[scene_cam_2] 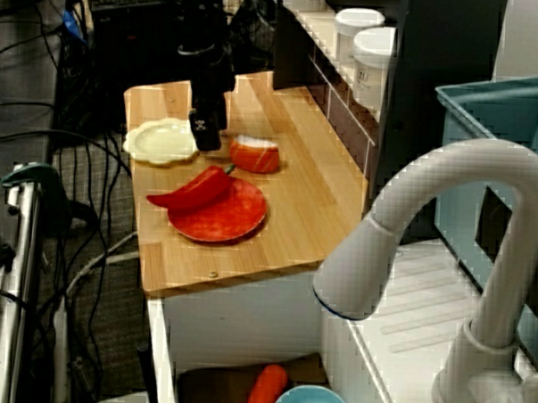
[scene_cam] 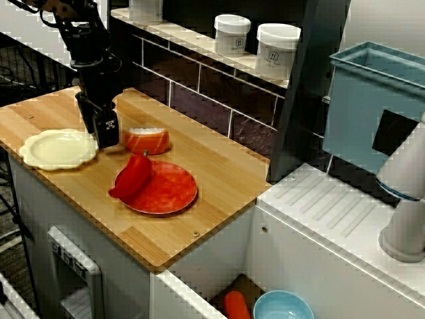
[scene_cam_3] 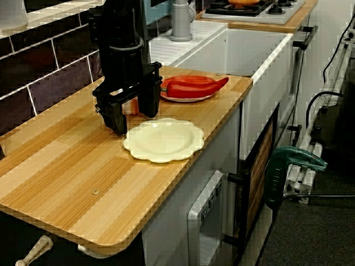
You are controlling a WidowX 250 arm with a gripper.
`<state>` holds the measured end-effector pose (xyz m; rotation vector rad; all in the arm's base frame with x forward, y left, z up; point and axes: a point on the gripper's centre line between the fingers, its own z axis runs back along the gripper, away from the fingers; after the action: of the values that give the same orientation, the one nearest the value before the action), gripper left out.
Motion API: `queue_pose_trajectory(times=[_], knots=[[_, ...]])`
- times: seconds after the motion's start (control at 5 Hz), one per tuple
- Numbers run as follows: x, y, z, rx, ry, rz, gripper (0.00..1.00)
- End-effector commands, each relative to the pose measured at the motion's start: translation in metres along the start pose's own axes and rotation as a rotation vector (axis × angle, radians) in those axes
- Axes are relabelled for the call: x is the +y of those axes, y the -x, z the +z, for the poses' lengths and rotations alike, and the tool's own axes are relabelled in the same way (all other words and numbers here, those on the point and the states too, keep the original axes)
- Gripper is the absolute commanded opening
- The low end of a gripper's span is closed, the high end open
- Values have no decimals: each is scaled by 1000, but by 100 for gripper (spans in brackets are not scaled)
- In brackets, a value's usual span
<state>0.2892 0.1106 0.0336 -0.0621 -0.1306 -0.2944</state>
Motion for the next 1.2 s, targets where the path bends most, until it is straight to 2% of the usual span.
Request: queue_pose_trajectory(times=[0.0,0.2,0.4,0.6,0.8,1.0], knots=[[6,-8,29,-33,-29,-8,100],[0,-8,32,-29,-22,-13,100],[-7,-5,37,-21,13,-29,100],[-24,-4,40,-23,53,-42,100],[-41,0,38,-16,75,-34,100],[-63,9,34,-27,87,6,100]])
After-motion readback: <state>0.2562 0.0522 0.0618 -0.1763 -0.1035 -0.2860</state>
